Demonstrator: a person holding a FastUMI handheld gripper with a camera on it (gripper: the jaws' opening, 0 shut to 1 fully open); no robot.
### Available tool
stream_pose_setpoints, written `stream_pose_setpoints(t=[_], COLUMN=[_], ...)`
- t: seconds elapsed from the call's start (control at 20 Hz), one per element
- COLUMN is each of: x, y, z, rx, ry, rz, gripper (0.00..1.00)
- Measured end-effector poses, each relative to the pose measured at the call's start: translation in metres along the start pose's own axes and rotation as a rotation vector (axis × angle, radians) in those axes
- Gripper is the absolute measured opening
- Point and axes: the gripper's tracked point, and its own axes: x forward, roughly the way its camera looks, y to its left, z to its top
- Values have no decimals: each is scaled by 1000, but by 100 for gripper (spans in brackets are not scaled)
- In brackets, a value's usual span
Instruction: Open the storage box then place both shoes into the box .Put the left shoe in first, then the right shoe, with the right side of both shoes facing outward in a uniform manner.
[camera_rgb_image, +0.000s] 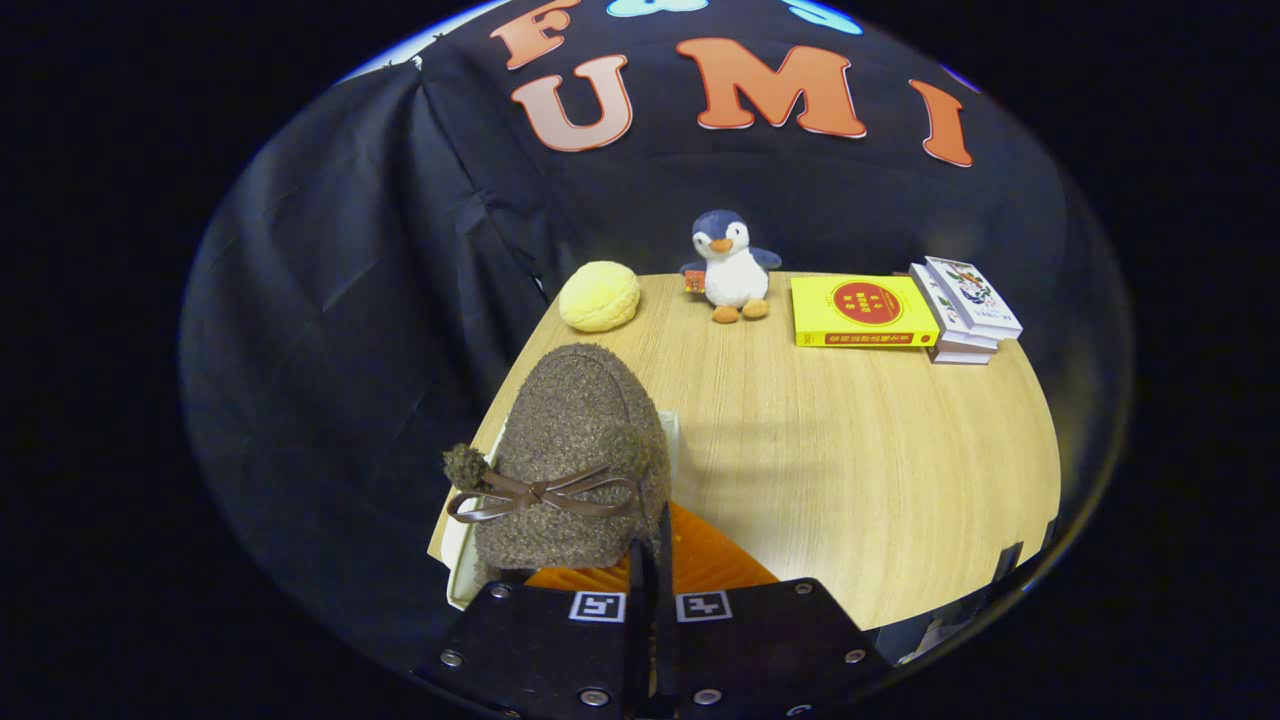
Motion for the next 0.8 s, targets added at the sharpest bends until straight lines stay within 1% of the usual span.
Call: stream_pose_setpoints(t=[0.1,0.35,0.55,0.65,0.7,0.8], x=[16,52,74,79,80,75], y=[12,21,19,19,20,28], z=[-16,-37,-50,-55,-58,-65], rx=[30,-50,-58,-71,-74,-69], ry=[52,94,124,128,138,157], rz=[1,-56,-100,-111,-109,-73], gripper=[4,4,6,9,14,19])
